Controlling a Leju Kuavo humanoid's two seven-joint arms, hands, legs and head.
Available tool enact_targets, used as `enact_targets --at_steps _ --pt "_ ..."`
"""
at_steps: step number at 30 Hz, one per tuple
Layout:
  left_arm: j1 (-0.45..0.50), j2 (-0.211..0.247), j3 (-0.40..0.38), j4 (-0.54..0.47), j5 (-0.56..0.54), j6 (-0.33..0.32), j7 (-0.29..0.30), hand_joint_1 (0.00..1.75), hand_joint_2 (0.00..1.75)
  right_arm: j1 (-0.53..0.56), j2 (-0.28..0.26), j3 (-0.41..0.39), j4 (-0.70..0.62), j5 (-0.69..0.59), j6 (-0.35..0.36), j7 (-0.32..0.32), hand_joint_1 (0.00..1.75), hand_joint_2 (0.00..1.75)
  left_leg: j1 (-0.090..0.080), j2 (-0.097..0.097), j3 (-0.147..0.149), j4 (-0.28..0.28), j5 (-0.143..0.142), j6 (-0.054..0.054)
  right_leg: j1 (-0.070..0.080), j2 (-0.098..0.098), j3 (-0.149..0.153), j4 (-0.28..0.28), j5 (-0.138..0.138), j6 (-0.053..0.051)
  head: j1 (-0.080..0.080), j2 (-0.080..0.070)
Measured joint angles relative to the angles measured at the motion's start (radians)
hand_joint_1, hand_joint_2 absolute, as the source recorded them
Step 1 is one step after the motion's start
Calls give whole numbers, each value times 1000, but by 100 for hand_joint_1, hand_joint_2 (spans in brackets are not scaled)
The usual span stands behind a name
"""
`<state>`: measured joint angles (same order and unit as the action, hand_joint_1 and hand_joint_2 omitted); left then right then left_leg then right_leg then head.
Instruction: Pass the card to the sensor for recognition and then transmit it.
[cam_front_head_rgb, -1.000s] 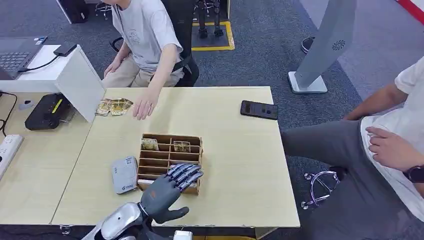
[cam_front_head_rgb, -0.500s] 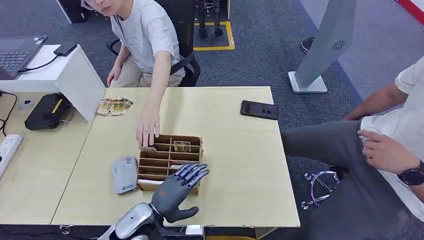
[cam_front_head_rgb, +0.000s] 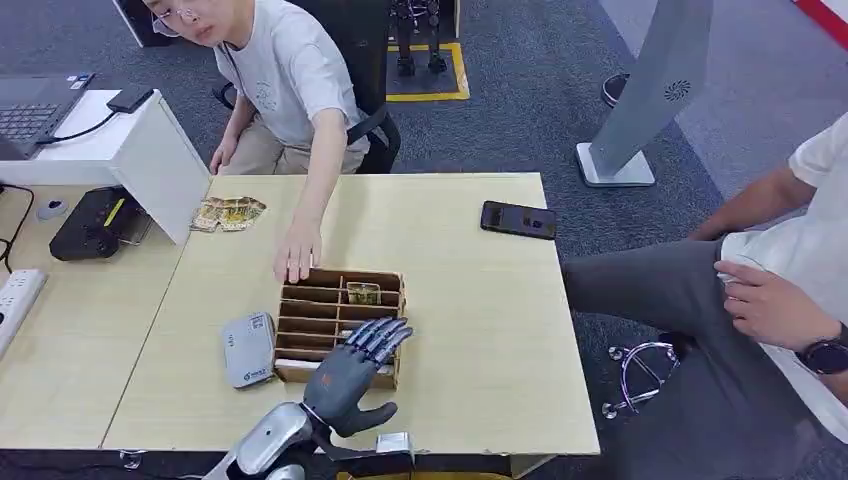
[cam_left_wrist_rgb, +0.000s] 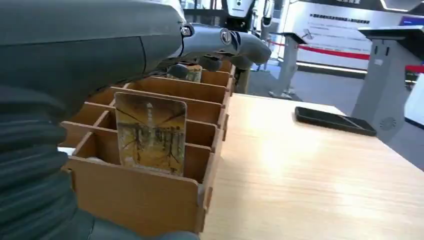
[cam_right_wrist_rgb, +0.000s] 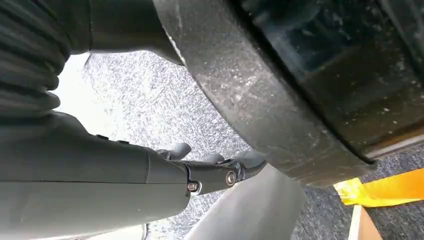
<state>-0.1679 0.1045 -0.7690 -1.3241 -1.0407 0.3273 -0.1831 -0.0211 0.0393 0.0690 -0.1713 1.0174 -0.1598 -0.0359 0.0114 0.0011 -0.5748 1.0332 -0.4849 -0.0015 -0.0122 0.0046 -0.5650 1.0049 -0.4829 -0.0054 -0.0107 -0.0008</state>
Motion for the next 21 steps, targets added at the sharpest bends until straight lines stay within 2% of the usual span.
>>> enact_targets --at_steps 8,21 --pt "-1 0 32 0 0 5 3 0 175 1 0 -3 0 2 0 0 0 175 0 0 0 0 0 0 0 0 0 0 0 0 0 0" --pt "-1 -6 35 1 0 5 0 0 175 2 0 -4 0 5 0 0 0 175 0 0 0 0 0 0 0 0 0 0 0 0 0 0"
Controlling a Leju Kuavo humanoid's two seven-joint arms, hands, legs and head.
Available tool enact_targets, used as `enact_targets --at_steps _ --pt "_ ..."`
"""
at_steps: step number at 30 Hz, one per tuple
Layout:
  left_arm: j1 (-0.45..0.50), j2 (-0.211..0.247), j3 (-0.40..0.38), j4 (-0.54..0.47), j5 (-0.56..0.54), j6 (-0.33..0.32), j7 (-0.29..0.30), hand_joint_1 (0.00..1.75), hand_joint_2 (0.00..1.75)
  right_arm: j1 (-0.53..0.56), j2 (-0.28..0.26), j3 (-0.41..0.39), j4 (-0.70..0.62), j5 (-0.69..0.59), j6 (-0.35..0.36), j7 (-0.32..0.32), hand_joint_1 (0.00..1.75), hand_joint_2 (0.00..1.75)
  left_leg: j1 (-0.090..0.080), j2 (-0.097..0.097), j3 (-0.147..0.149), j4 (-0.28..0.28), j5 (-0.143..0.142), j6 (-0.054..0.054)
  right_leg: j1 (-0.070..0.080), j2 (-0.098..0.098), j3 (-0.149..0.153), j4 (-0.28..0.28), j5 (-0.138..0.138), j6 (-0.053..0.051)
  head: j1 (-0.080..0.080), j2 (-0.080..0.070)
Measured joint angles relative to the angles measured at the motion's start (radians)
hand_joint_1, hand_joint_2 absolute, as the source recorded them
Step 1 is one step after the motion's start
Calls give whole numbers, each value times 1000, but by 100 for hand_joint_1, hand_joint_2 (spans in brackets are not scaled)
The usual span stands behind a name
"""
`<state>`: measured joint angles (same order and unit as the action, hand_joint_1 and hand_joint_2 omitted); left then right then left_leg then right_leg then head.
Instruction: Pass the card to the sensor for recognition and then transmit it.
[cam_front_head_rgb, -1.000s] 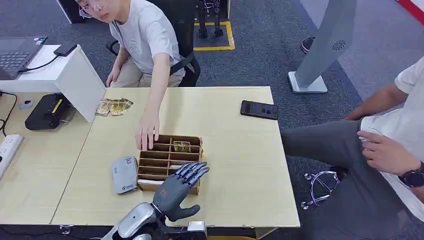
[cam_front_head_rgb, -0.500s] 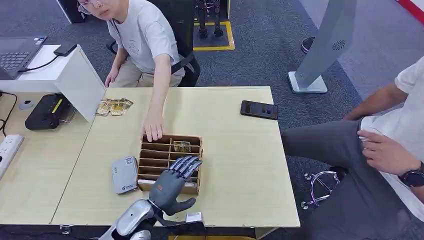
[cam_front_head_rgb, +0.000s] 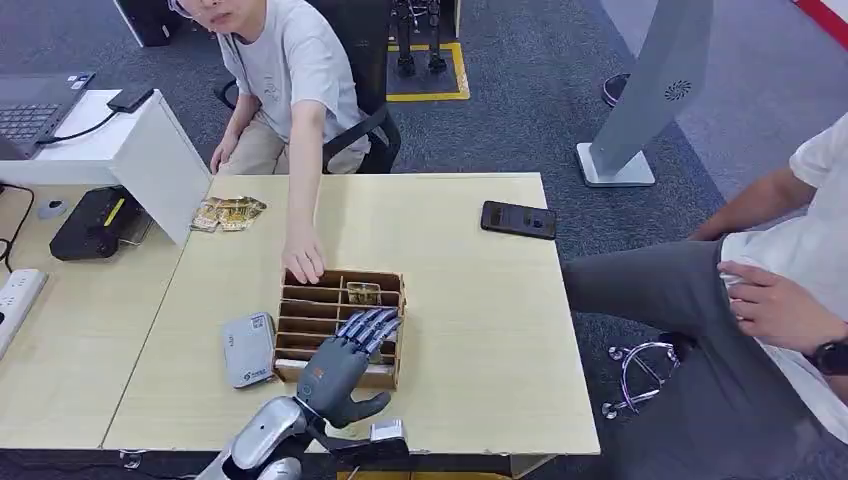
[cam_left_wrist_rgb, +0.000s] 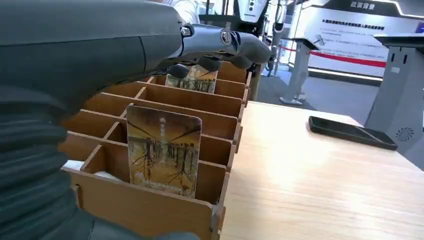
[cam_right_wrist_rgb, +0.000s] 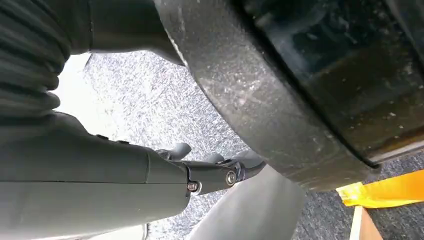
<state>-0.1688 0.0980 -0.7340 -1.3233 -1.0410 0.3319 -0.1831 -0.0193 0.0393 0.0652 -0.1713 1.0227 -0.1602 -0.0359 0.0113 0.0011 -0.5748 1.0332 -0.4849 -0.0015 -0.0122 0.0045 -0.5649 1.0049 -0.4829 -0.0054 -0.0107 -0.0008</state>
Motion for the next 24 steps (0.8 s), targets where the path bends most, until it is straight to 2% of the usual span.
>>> enact_targets --at_steps 11,16,24 --pt "0 -8 9 2 -18 40 -14 0 175 1 0 -1 0 5 0 3 0 175 0 0 0 0 0 0 0 0 0 0 0 0 0 0" --pt "0 -6 16 3 -104 78 32 0 175 2 0 -3 0 12 0 3 0 175 0 0 0 0 0 0 0 0 0 0 0 0 0 0" --pt "0 -6 17 8 -111 79 37 0 175 2 0 -14 0 14 0 3 0 175 0 0 0 0 0 0 0 0 0 0 0 0 0 0"
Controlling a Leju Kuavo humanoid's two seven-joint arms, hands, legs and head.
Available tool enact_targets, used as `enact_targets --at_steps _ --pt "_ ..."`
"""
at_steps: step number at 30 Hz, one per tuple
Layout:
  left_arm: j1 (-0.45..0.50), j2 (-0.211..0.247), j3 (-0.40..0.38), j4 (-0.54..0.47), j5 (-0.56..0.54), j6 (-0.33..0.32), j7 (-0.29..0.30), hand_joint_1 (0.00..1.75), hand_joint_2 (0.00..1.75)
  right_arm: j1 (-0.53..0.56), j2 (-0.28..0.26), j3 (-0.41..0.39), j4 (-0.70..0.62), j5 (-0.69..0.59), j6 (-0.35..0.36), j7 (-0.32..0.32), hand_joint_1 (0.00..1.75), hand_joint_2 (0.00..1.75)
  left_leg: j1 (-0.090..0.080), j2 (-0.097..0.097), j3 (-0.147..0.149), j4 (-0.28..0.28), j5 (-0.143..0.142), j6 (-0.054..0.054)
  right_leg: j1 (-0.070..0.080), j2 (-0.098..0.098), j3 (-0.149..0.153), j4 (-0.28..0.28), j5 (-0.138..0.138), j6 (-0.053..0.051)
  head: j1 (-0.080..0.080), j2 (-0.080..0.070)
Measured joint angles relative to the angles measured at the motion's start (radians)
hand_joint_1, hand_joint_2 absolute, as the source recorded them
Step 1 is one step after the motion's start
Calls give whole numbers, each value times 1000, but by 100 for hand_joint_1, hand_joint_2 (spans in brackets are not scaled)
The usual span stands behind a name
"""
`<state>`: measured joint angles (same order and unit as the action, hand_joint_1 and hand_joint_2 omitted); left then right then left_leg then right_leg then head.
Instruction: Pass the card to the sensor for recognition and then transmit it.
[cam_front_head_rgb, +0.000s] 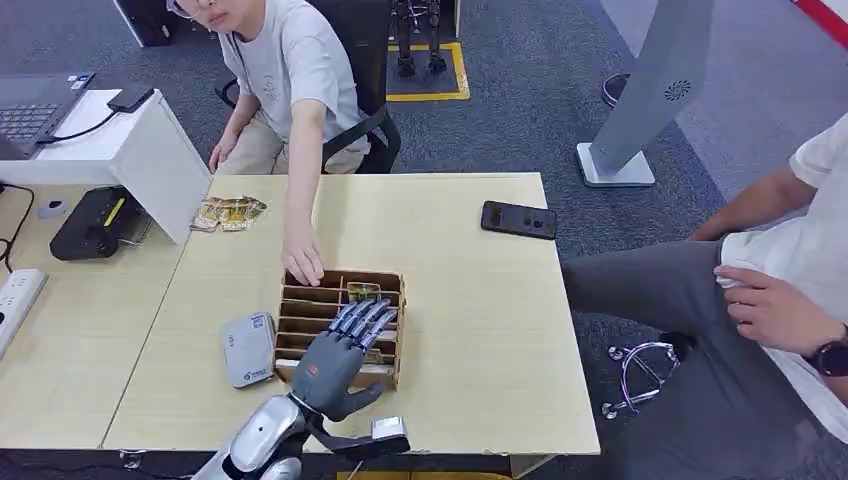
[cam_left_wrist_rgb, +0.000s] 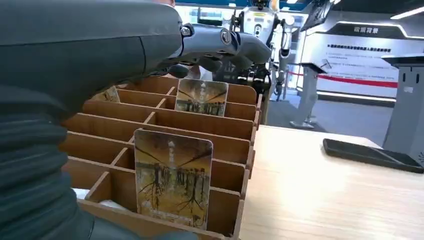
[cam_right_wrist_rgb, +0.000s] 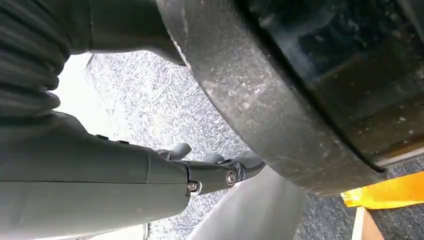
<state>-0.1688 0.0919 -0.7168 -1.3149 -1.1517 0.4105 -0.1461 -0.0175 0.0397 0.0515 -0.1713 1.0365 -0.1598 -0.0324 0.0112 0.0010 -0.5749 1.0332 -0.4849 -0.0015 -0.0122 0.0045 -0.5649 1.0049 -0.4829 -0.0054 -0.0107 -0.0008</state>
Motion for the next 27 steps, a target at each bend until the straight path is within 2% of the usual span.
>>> enact_targets --at_steps 27 --pt "-2 0 2 13 -66 26 35 0 175 0 0 -3 0 3 0 0 0 175 0 0 0 0 0 0 0 0 0 0 0 0 0 0"
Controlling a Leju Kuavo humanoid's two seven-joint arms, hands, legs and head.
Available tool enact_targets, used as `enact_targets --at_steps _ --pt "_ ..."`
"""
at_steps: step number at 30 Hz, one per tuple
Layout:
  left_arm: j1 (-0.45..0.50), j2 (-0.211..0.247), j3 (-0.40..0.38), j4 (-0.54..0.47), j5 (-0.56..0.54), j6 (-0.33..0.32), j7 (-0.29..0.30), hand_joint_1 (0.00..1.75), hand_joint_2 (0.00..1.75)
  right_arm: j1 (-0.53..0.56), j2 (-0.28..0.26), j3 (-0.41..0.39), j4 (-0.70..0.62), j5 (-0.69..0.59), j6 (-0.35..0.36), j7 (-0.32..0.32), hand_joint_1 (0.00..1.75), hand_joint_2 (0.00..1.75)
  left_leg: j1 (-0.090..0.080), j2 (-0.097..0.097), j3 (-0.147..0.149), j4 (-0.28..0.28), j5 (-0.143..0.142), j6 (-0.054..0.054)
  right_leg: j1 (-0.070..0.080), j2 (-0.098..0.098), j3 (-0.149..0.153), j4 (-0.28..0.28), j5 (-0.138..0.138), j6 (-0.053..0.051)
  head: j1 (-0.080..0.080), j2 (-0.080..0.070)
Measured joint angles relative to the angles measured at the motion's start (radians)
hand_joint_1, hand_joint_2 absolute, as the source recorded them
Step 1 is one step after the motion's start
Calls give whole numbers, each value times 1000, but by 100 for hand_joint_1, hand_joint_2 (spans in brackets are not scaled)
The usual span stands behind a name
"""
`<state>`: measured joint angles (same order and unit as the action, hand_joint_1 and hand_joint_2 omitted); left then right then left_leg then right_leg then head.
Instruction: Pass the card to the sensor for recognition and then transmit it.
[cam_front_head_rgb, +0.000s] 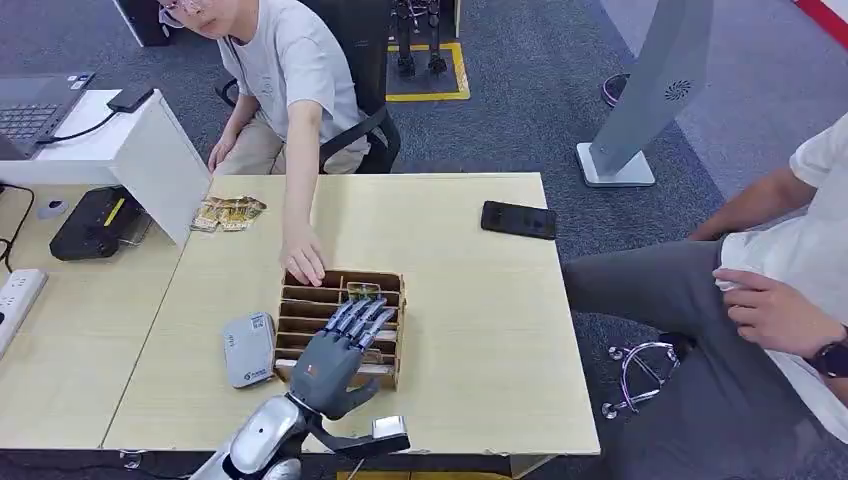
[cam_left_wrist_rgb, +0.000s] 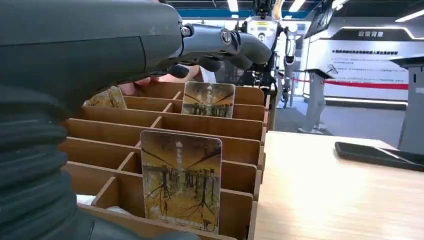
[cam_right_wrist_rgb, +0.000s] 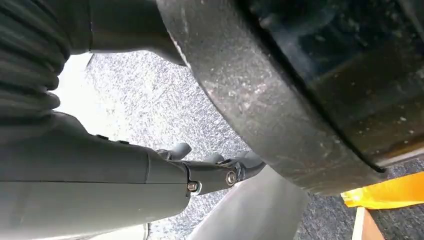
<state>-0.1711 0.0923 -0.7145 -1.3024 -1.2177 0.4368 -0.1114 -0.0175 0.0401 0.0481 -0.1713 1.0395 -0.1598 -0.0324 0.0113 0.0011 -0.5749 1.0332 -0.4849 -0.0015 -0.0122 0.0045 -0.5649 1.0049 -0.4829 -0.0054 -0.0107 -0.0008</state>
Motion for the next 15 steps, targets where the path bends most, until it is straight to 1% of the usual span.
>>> enact_targets --at_steps 15 --pt "-1 0 0 6 -10 0 8 0 175 0 0 0 0 5 0 -2 0 175 0 0 0 0 0 0 0 0 0 0 0 0 0 0"
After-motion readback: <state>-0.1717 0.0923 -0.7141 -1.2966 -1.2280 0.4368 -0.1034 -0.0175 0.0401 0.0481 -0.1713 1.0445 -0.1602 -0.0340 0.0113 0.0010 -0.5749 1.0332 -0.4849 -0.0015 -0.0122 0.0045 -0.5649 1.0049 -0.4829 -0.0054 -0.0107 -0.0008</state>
